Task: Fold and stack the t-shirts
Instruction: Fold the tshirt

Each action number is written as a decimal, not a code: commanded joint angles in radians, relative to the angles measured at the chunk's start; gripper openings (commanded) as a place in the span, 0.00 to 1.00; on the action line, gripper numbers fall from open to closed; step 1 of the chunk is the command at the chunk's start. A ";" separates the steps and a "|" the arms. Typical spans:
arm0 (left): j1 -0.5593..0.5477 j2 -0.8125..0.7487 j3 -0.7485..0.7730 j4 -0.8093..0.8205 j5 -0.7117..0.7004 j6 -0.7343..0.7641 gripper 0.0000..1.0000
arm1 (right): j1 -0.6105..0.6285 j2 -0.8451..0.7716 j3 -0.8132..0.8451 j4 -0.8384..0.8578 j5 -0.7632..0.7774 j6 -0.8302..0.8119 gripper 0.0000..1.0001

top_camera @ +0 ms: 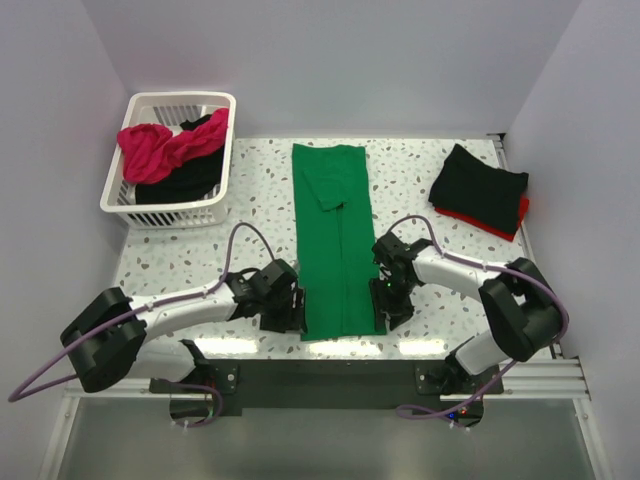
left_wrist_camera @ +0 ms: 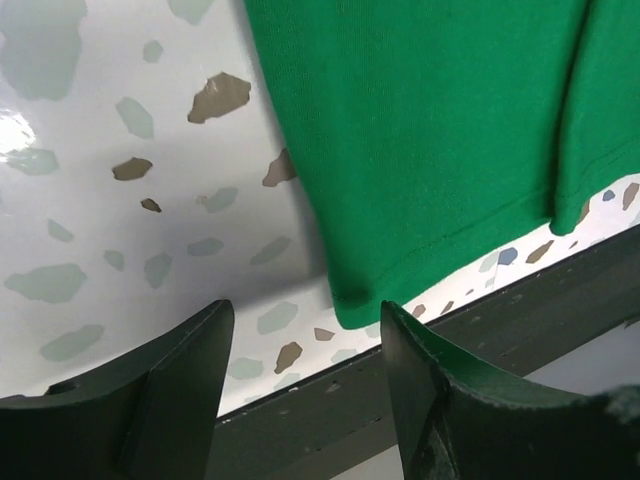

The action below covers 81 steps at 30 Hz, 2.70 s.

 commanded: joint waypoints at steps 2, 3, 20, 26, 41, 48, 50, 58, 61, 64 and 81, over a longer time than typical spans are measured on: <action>-0.019 0.032 -0.017 0.079 0.027 -0.055 0.64 | 0.004 0.023 0.015 0.029 0.009 -0.028 0.44; -0.022 0.044 -0.021 0.086 0.030 -0.056 0.63 | 0.002 0.029 0.015 0.030 0.014 -0.031 0.43; -0.056 0.101 -0.093 0.096 0.023 -0.088 0.13 | 0.002 -0.018 -0.014 -0.028 0.081 -0.016 0.34; -0.064 0.106 -0.093 0.097 0.023 -0.090 0.11 | 0.002 -0.034 -0.007 -0.062 0.124 -0.013 0.34; -0.079 0.092 -0.075 0.080 0.010 -0.088 0.09 | 0.002 -0.104 0.019 0.001 -0.037 0.001 0.35; -0.082 0.086 -0.070 0.070 0.004 -0.093 0.09 | 0.004 -0.057 0.004 -0.002 0.003 -0.011 0.34; -0.082 0.086 -0.070 0.068 0.003 -0.093 0.09 | 0.004 -0.049 -0.004 0.004 0.015 -0.014 0.34; -0.084 0.086 -0.070 0.062 0.003 -0.095 0.09 | 0.004 -0.005 -0.019 0.018 0.043 -0.017 0.34; -0.085 0.086 -0.070 0.060 0.004 -0.093 0.09 | 0.004 0.005 -0.031 0.025 0.048 -0.022 0.34; -0.087 0.084 -0.073 0.062 0.001 -0.095 0.09 | 0.004 0.017 -0.039 0.044 0.031 -0.022 0.33; -0.093 0.032 -0.145 0.070 -0.006 -0.144 0.00 | 0.004 0.000 -0.056 0.012 -0.003 -0.031 0.00</action>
